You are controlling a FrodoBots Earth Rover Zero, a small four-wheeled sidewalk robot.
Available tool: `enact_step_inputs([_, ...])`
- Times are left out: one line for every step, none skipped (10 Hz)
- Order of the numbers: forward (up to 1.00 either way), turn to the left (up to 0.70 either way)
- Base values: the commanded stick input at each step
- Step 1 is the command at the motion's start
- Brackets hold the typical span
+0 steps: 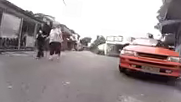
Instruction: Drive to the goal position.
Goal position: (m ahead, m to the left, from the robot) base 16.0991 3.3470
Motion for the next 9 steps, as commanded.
enact_step_inputs([0.7, 0.0])
enact_step_inputs([0.7, 0.0])
enact_step_inputs([0.7, 0.0])
enact_step_inputs([0.7, 0.0])
enact_step_inputs([0.7, 0.0])
enact_step_inputs([0.7, 0.0])
enact_step_inputs([0.7, 0.0])
enact_step_inputs([0.7, 0.24])
enact_step_inputs([0.7, 0.35])
